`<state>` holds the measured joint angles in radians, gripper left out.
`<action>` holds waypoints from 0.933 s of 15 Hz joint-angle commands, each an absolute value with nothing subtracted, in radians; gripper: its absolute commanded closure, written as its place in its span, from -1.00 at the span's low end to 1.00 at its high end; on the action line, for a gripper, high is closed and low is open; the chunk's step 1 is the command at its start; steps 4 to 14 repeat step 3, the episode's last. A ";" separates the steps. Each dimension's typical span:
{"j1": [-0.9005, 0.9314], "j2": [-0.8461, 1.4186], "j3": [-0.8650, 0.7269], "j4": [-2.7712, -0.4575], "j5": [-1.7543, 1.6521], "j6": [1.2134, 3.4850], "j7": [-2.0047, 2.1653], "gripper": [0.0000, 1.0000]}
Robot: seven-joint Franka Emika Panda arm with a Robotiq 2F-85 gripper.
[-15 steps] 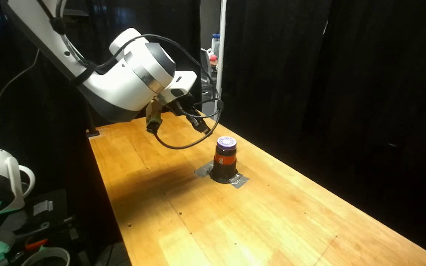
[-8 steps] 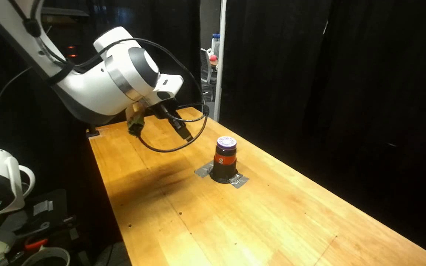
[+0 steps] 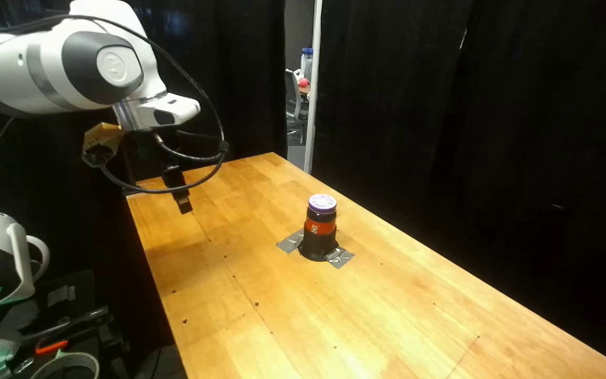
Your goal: Put a rubber band around the base of the cup
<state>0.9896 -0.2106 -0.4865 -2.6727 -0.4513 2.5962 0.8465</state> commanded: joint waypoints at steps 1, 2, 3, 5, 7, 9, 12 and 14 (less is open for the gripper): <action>0.823 -0.311 -0.306 -2.564 -0.194 2.342 0.586 -1.00; 0.784 -0.331 -0.275 -2.519 -0.154 2.268 0.540 -0.99; 0.723 -0.338 -0.225 -2.480 -0.080 2.216 0.497 -1.00; 0.723 -0.338 -0.225 -2.480 -0.080 2.216 0.497 -1.00; 0.723 -0.338 -0.225 -2.480 -0.080 2.216 0.497 -1.00; 0.723 -0.338 -0.225 -2.480 -0.080 2.216 0.497 -1.00; 0.723 -0.338 -0.225 -2.480 -0.080 2.216 0.497 -1.00; 0.723 -0.338 -0.225 -2.480 -0.080 2.216 0.497 -1.00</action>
